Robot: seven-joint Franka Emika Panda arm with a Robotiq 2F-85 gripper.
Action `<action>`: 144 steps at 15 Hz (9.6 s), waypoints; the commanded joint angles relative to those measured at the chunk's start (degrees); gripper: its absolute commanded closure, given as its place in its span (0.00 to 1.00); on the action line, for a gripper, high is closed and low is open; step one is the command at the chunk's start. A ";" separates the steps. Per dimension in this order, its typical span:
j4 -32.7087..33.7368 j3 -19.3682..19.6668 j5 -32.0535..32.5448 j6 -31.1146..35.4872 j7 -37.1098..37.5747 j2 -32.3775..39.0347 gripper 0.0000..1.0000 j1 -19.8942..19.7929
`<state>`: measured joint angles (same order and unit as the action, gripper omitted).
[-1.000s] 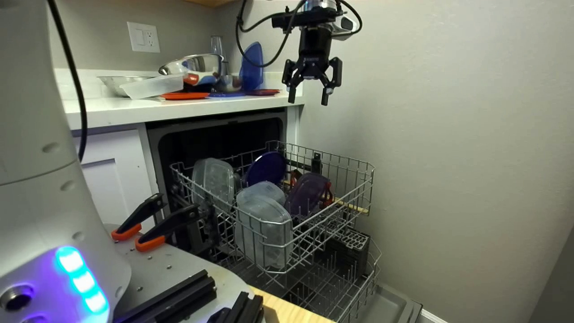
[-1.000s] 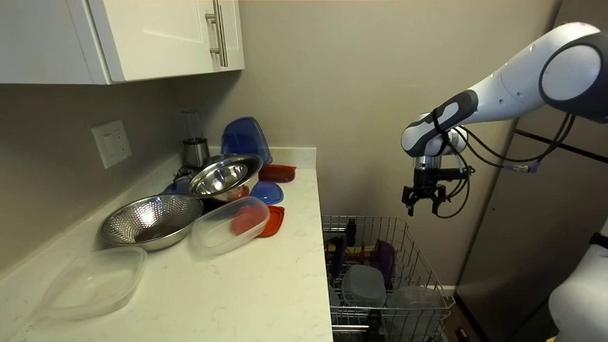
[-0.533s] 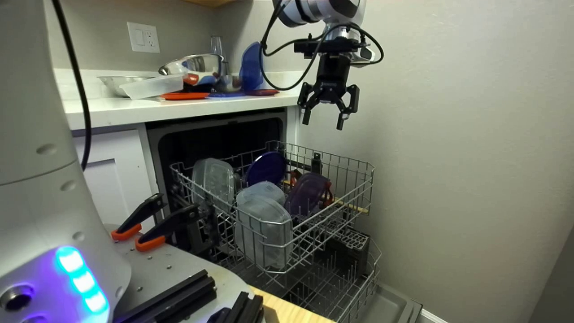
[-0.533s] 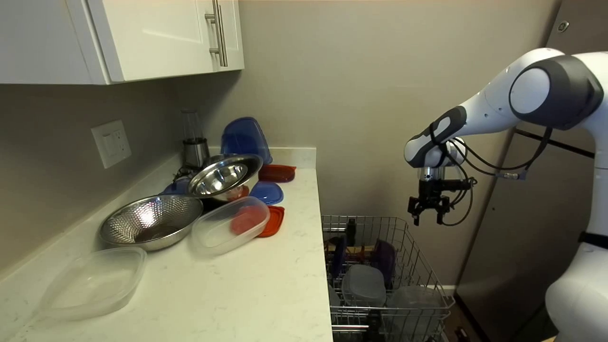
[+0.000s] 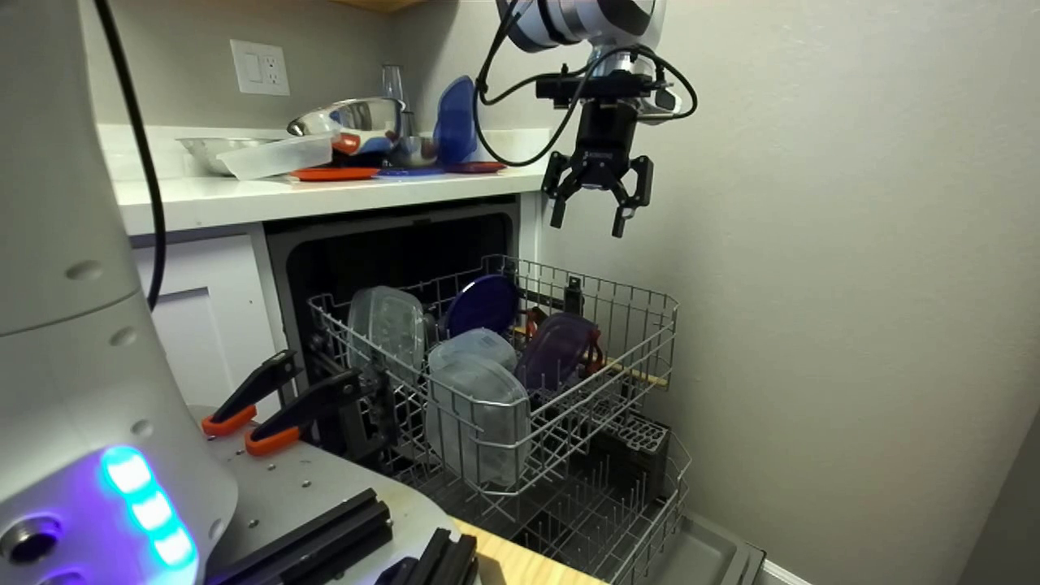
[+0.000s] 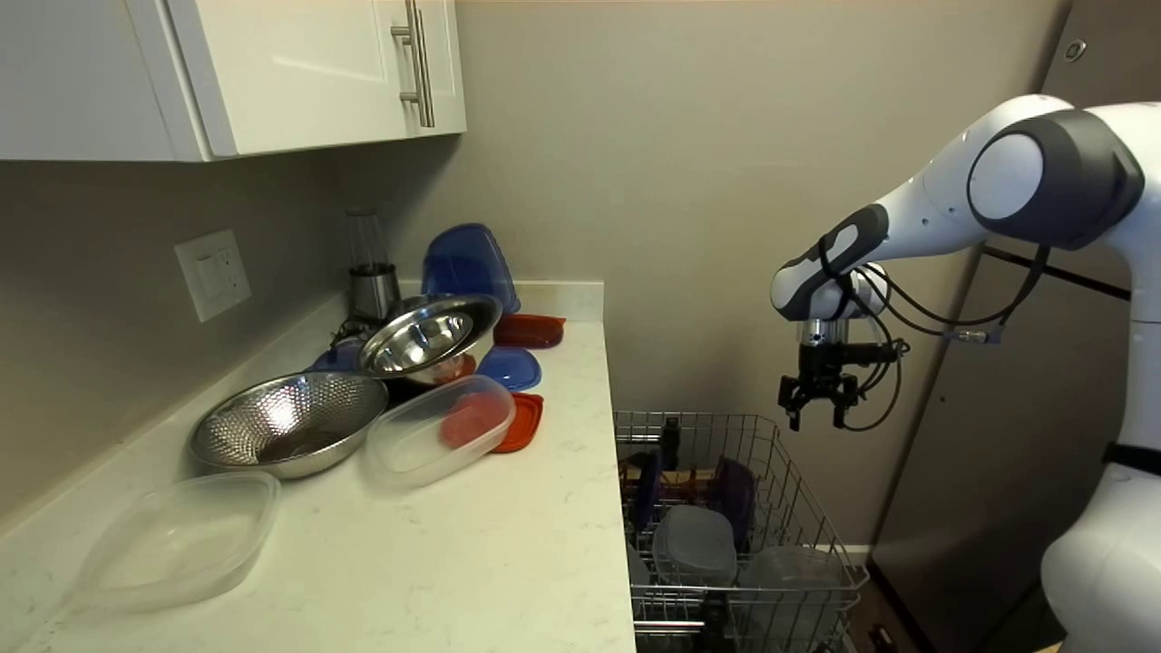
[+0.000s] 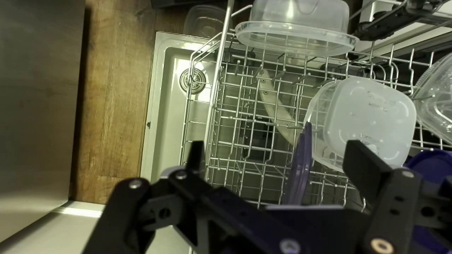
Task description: Push in the rack of the dishwasher
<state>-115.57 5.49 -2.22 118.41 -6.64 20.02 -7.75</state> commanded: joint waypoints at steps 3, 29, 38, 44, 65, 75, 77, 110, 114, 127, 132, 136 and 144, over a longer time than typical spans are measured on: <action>4.48 0.55 0.01 1.49 10.06 6.71 0.00 1.43; 36.78 2.73 -1.53 6.69 25.10 42.45 0.00 1.02; 38.31 1.71 -3.78 6.56 28.98 41.99 0.00 2.12; 39.01 0.86 -3.23 6.51 27.96 42.09 0.00 4.07; 42.92 -1.79 -1.45 3.94 23.95 44.87 0.00 11.05; 48.23 -1.33 -1.07 -1.72 31.18 47.18 0.00 17.46; 49.77 -1.37 -0.85 -2.93 32.55 47.66 0.00 18.93; 32.53 -4.81 -4.57 -2.75 20.30 32.76 0.00 8.79; 31.68 -3.07 -3.32 -1.54 23.14 32.44 0.00 10.53; 33.17 -0.44 1.97 2.53 28.64 36.56 0.00 16.99; 34.38 -2.33 0.14 1.69 28.08 36.72 0.00 16.65; 35.05 -3.86 -1.08 1.38 27.20 37.10 0.00 16.11; 35.75 -5.69 -3.17 1.23 25.71 38.29 0.00 14.83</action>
<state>-80.29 1.44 -3.40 119.82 20.79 57.81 8.67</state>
